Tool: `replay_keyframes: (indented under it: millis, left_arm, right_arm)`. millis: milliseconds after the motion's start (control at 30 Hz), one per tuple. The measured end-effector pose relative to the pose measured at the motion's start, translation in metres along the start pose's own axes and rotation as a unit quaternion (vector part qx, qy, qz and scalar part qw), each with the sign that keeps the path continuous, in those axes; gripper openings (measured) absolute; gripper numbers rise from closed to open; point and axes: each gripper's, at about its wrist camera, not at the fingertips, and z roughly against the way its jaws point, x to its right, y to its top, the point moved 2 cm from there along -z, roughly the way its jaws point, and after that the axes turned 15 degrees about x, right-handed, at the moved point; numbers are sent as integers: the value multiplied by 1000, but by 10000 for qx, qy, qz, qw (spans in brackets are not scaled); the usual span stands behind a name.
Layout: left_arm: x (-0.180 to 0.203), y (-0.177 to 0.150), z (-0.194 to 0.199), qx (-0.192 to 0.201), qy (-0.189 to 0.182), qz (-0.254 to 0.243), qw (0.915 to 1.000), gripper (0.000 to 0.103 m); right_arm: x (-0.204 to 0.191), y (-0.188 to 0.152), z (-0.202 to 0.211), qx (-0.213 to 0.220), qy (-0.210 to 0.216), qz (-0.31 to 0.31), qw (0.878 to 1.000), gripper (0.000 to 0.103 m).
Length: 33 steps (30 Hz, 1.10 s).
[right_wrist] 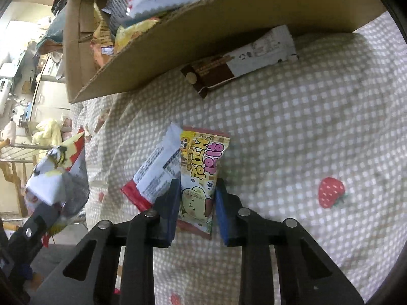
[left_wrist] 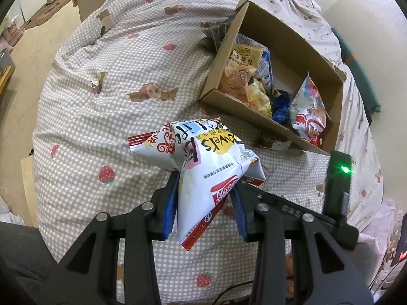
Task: Organize snacks
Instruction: 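Grasp the white-red bag with the left gripper while the right grasps the yellow candy packet, then carry both packets over the box and lower them inside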
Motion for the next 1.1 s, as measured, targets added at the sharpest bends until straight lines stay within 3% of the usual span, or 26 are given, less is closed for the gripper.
replay_keyframes:
  millis: [233,433,667,1000,1100]
  left_arm:
    - [5,-2,-1,34,48,-138,9999,35]
    - [21,-3,11,349,-94,-571,9977,35]
    - [55,17,30,896,-295,-1227,9880,35]
    - [95,68,6,1064,-382,-1886,9755,35]
    - [101,83,-11,1037,-394,-1917,9752,35]
  right_arm:
    - [4,-4,40,132,48,210,9997,27]
    - [6,7,77,451,150,381,9981,27]
    - [19,56,125,1100,363,405,9924,27]
    - [19,121,158,1935,184,641,9788,27]
    - [18,143,159,2146,74,815,9733,27]
